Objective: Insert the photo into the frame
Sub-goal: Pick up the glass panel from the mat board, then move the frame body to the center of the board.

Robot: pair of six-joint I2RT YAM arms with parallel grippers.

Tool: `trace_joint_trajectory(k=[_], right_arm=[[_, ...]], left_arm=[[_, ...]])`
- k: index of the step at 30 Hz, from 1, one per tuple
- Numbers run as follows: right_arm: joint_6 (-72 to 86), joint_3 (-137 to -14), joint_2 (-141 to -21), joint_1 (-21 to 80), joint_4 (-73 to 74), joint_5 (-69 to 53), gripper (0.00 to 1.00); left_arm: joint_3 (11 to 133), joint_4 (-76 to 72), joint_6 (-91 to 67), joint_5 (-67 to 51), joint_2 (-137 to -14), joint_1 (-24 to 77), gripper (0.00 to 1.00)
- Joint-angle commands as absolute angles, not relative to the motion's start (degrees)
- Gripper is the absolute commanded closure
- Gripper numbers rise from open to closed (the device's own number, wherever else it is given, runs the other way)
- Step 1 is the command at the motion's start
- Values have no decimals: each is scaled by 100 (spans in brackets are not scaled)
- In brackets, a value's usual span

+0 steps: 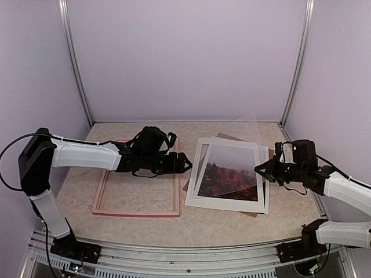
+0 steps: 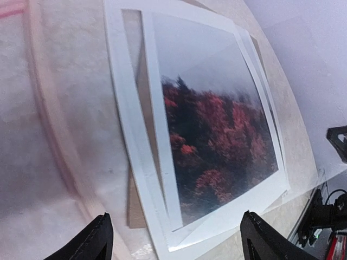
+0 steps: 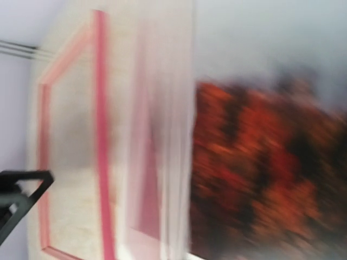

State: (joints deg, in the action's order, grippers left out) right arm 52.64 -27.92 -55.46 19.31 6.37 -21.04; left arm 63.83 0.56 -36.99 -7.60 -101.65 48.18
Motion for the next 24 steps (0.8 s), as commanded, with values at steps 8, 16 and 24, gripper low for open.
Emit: trace_joint_trajectory(k=[8,16,24], right_arm=[[4605,-4036,-5429,1931,382,-3290,100],[4515,-4865,-5858,1939,138,-4158,100],[4429,-5543,-6219,2086,23,-4768,100]], left_arm=[[5811,1348,-2998,704,-9056,2922,11],[5719,1702,-2909,1450,-9238,1756,5],[5610,1623,-2862,1654,-9763,1198,6]])
